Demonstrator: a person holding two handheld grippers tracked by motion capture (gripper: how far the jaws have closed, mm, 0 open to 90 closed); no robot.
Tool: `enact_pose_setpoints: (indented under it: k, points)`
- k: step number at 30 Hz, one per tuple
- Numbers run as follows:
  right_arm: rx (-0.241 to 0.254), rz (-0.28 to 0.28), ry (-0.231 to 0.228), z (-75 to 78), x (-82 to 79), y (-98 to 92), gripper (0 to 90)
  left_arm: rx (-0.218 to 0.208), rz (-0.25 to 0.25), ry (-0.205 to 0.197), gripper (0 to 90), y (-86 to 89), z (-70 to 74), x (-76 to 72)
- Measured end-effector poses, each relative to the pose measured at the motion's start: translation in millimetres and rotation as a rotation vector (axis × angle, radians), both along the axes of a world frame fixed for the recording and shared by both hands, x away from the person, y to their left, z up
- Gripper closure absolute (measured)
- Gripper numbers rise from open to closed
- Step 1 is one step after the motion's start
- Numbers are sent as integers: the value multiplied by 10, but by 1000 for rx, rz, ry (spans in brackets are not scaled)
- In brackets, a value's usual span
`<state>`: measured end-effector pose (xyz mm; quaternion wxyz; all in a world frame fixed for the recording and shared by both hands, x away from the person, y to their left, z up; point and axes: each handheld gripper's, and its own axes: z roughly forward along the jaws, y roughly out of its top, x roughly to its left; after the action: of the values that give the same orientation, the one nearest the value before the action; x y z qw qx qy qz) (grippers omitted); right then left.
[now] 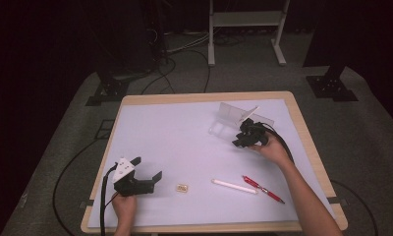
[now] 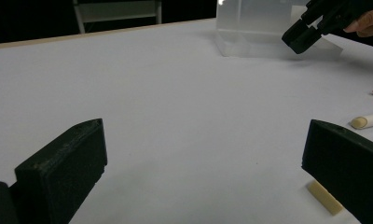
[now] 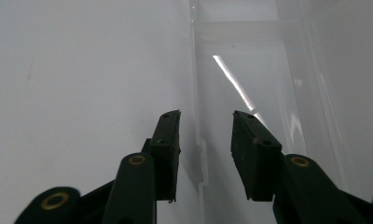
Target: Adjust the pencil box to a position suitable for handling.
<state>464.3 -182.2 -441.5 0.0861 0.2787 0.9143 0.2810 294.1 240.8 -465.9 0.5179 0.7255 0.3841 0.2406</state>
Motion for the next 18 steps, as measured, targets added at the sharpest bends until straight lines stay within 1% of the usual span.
enact_pose_setpoints:
  k: [3,6,9,11,13,18]
  points:
    - [-8,1,8,-18,7,-10,659,1,0,1,0,-1,0,1]
    - [-26,15,10,-47,11,-9,699,2,-1,2,0,0,1,1]
    - [-34,23,10,-64,13,2,708,-5,0,2,0,9,1,3]
    - [-38,28,11,-77,11,22,737,-9,1,3,0,17,2,3]
    - [-48,44,-1,-92,11,39,773,-11,1,3,0,19,3,2]
    - [-67,57,-21,-95,4,52,810,-4,0,1,0,10,2,1]
